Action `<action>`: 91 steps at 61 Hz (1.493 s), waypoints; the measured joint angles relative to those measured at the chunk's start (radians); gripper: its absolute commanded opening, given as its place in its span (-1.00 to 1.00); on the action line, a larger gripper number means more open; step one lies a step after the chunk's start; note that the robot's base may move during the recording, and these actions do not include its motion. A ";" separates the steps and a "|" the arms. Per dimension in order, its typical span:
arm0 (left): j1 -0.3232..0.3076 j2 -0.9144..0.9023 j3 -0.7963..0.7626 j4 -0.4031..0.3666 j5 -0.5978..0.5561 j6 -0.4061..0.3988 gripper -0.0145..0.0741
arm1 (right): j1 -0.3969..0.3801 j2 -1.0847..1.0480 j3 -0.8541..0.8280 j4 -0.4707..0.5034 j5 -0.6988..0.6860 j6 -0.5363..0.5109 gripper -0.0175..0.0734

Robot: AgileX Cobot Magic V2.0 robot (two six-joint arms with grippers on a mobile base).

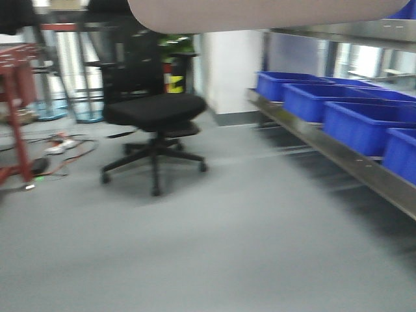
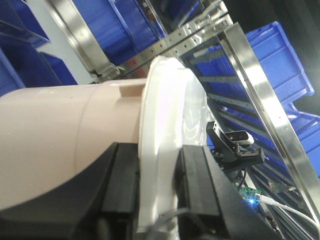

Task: Grab white bin and place on right shelf
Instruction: 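Turn and drive the base to the steel shelving rack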

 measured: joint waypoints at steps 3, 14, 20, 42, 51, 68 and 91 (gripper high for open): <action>0.000 0.000 0.000 0.000 0.000 0.000 -0.96 | 0.000 0.000 0.000 0.000 0.000 0.000 -0.49; 0.000 0.000 0.000 0.000 0.000 0.000 -0.96 | 0.000 0.000 0.000 0.000 0.000 0.000 -0.49; 0.000 0.000 0.000 0.000 0.000 0.000 -0.96 | 0.000 0.000 0.000 0.000 0.000 0.000 -0.49; 0.000 0.000 0.000 0.000 0.000 0.000 -0.96 | 0.000 0.000 0.000 0.000 0.000 0.000 -0.49; 0.000 0.000 0.000 0.000 0.000 0.000 -0.96 | 0.000 0.000 0.000 0.000 -0.002 0.000 -0.49; 0.000 0.000 0.000 0.000 0.000 0.000 -0.96 | 0.000 0.000 0.000 0.000 -0.002 0.001 -0.49; 0.000 0.000 0.000 0.000 0.001 0.000 -0.96 | 0.000 0.000 0.000 0.000 -0.002 0.001 -0.49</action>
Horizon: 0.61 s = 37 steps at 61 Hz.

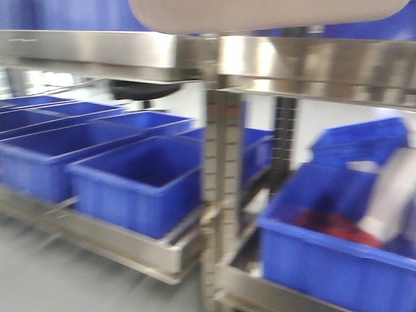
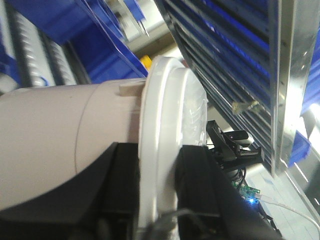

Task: Grab white bin and place on right shelf
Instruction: 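Turn and drive the base to the steel shelving rack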

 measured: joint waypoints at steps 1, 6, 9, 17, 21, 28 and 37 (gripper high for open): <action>0.000 0.000 0.000 0.000 0.000 0.000 -0.96 | 0.000 0.000 0.000 0.000 0.000 0.000 -0.49; 0.000 0.000 0.000 0.000 0.000 0.000 -0.96 | 0.000 0.000 0.000 0.000 0.000 0.000 -0.49; 0.000 0.000 0.000 0.000 0.000 0.000 -0.96 | 0.000 0.000 0.000 0.000 0.000 0.000 -0.49; 0.000 0.000 0.000 0.000 0.001 0.000 -0.96 | 0.000 0.000 0.000 0.000 -0.002 0.000 -0.49; 0.000 0.000 0.000 0.000 0.001 0.000 -0.96 | 0.000 0.000 0.000 0.000 -0.002 0.000 -0.49; 0.000 0.000 0.000 0.000 0.002 0.000 -0.96 | 0.000 0.000 0.000 0.000 -0.002 0.000 -0.49; 0.000 0.000 0.000 0.000 0.002 0.000 -0.96 | 0.000 0.000 0.000 0.000 -0.002 0.000 -0.49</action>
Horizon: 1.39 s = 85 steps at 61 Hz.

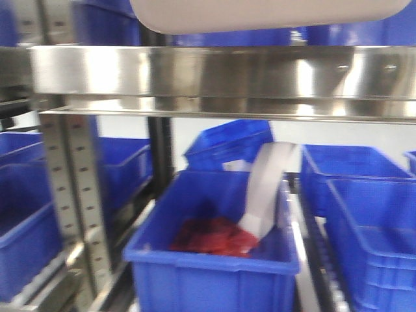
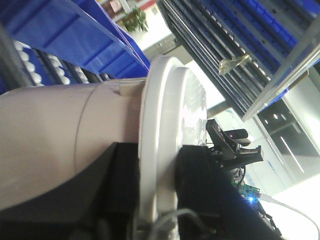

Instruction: Grab white bin and place on right shelf

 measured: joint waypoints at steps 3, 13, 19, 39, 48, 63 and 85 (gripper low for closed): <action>0.000 0.000 0.000 0.000 0.000 0.000 -0.96 | 0.000 0.000 0.000 0.000 0.000 0.000 -0.49; 0.000 0.000 0.000 0.000 0.000 0.000 -0.96 | 0.000 0.000 0.000 0.000 0.000 0.000 -0.49; 0.000 0.000 0.000 0.000 0.002 0.000 -0.96 | 0.000 0.000 0.000 0.000 0.000 0.000 -0.49; 0.000 0.000 0.000 0.000 0.002 0.000 -0.96 | 0.000 0.000 0.000 0.000 0.000 0.000 -0.49; 0.000 0.000 0.000 0.000 0.002 0.000 -0.96 | 0.000 0.000 0.000 0.000 0.000 0.000 -0.49; 0.000 0.000 0.000 0.000 0.002 0.000 -0.96 | 0.000 0.000 0.000 0.000 -0.002 0.000 -0.49; 0.000 0.000 0.000 0.000 0.002 0.000 -0.96 | 0.000 0.000 0.000 0.000 -0.002 0.000 -0.49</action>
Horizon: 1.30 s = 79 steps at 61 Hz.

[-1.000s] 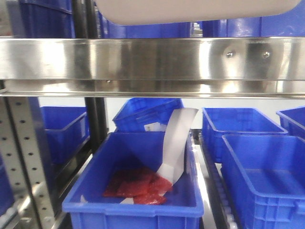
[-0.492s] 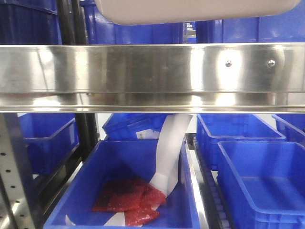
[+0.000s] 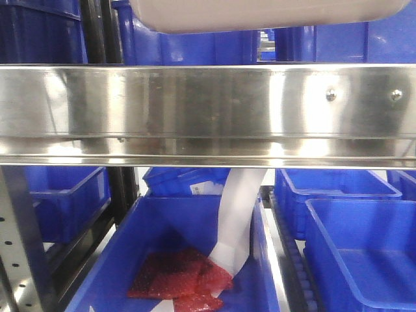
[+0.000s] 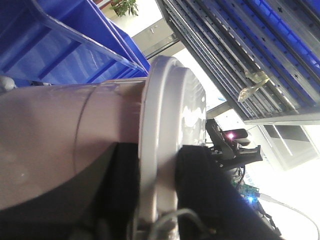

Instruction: Grab white bin and place on right shelf

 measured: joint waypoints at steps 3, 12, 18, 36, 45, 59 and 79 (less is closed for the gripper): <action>0.000 0.000 0.000 0.000 0.000 0.000 -0.96 | 0.000 0.000 0.000 0.000 0.000 0.000 -0.49; 0.000 0.000 0.000 0.000 0.000 0.000 -0.96 | 0.000 0.000 0.000 0.000 0.000 0.000 -0.49; 0.000 0.000 0.000 0.000 0.000 0.000 -0.96 | 0.000 0.000 0.000 0.000 0.000 0.000 -0.49; 0.000 0.000 0.000 0.000 0.000 0.000 -0.96 | 0.000 0.000 0.000 0.000 0.000 0.000 -0.49; 0.000 0.000 0.000 0.000 0.000 0.000 -0.96 | 0.000 0.000 0.000 0.000 0.000 0.000 -0.49; 0.000 0.000 0.000 0.000 0.000 0.000 -0.96 | 0.000 0.000 0.000 0.000 -0.004 0.000 -0.49; -0.002 0.000 0.000 0.000 0.004 0.000 -0.96 | 0.008 0.000 0.000 0.000 -0.034 0.000 -0.49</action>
